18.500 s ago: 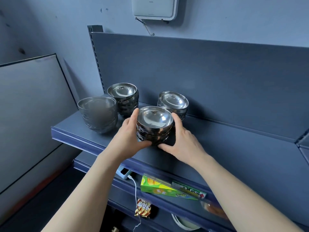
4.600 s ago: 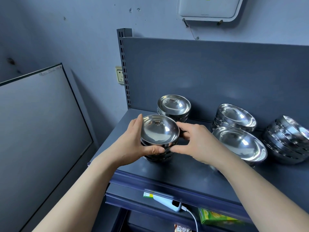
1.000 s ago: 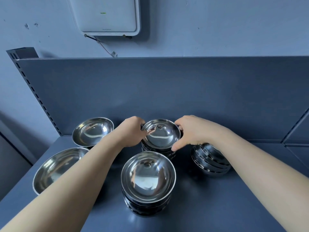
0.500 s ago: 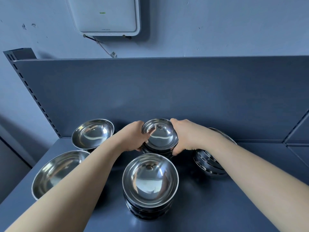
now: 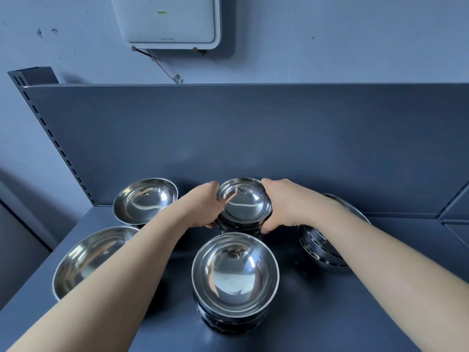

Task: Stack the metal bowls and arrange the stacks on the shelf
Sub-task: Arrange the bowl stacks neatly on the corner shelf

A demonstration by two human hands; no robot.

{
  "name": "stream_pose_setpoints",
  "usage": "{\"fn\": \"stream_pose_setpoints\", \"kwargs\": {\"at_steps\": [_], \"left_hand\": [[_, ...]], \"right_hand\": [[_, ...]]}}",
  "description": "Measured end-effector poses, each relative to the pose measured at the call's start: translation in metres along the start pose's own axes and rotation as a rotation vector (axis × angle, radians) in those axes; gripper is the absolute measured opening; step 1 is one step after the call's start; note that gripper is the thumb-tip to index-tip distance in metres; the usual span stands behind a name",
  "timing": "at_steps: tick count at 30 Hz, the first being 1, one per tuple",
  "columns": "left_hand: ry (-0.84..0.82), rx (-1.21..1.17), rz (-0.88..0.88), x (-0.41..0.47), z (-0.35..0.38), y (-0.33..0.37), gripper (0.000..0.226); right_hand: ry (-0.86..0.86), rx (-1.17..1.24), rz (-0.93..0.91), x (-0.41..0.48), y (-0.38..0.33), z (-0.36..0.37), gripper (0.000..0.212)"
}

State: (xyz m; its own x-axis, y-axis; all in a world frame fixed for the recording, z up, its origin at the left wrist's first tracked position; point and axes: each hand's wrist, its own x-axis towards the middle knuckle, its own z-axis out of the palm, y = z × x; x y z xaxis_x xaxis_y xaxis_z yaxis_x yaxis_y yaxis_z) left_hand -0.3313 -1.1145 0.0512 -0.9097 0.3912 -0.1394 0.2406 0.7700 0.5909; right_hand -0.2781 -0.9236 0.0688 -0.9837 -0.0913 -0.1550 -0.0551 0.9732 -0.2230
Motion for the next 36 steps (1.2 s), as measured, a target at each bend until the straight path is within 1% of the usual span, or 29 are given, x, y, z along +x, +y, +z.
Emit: {"fn": "stream_pose_setpoints", "kwargs": {"at_steps": [2,4,7,10,12,13,14,17,19,21,22,23,26,27,28,29,30,31,34,36], "left_hand": [[-0.002,0.004,0.003,0.000,0.000,-0.001,0.047],[-0.002,0.009,0.004,-0.001,0.000,-0.001,0.041],[0.043,0.091,0.032,-0.004,0.000,0.000,0.044],[0.103,0.177,0.061,-0.010,-0.005,0.003,0.041],[0.131,0.215,0.086,-0.016,-0.012,0.006,0.044],[0.150,0.235,0.103,-0.021,-0.016,0.009,0.047],[0.175,0.249,0.127,-0.027,-0.019,0.012,0.049],[0.242,0.216,0.224,-0.052,-0.028,0.019,0.056],[0.246,0.156,0.278,-0.071,-0.031,0.019,0.061],[0.217,0.093,0.301,-0.092,-0.030,0.015,0.063],[0.196,0.048,0.308,-0.103,-0.027,0.013,0.065],[0.172,-0.007,0.303,-0.114,-0.024,0.010,0.071],[0.063,-0.105,0.224,-0.141,-0.008,0.005,0.106],[0.029,-0.112,0.194,-0.147,-0.001,0.003,0.106],[-0.002,-0.122,0.171,-0.153,0.004,0.001,0.091],[-0.028,-0.138,0.153,-0.157,0.010,0.000,0.066],[-0.040,-0.177,0.149,-0.160,0.016,0.000,0.052],[-0.044,-0.213,0.156,-0.161,0.020,-0.001,0.052],[-0.025,-0.259,0.164,-0.165,0.027,-0.003,0.060],[0.017,-0.226,0.165,-0.164,0.029,-0.005,0.061]], "right_hand": [[-0.007,-0.004,0.008,0.000,0.000,0.000,0.067],[-0.009,0.003,0.018,-0.001,0.000,0.000,0.066],[0.009,-0.020,0.030,-0.004,-0.001,-0.001,0.065],[0.043,-0.038,0.025,-0.011,-0.004,-0.007,0.058],[0.070,-0.040,0.013,-0.019,-0.006,-0.014,0.053],[0.088,-0.045,0.011,-0.024,-0.008,-0.018,0.054],[0.110,-0.054,0.010,-0.031,-0.010,-0.022,0.059],[0.176,-0.016,0.009,-0.057,-0.018,-0.032,0.077],[0.209,0.036,0.005,-0.081,-0.024,-0.034,0.074],[0.242,0.073,-0.002,-0.103,-0.028,-0.031,0.063],[0.244,0.089,0.005,-0.113,-0.030,-0.027,0.061],[0.239,0.110,0.014,-0.122,-0.031,-0.022,0.065],[0.171,0.259,0.028,-0.140,-0.030,0.002,0.083],[0.135,0.320,0.021,-0.144,-0.029,0.012,0.086],[0.103,0.377,0.007,-0.146,-0.028,0.020,0.085],[0.075,0.422,-0.009,-0.148,-0.028,0.028,0.076],[0.057,0.455,-0.023,-0.148,-0.029,0.035,0.065],[0.050,0.480,-0.036,-0.147,-0.030,0.041,0.060],[0.113,0.566,-0.105,-0.142,-0.027,0.055,0.063],[0.147,0.585,-0.133,-0.139,-0.023,0.060,0.065]]}}
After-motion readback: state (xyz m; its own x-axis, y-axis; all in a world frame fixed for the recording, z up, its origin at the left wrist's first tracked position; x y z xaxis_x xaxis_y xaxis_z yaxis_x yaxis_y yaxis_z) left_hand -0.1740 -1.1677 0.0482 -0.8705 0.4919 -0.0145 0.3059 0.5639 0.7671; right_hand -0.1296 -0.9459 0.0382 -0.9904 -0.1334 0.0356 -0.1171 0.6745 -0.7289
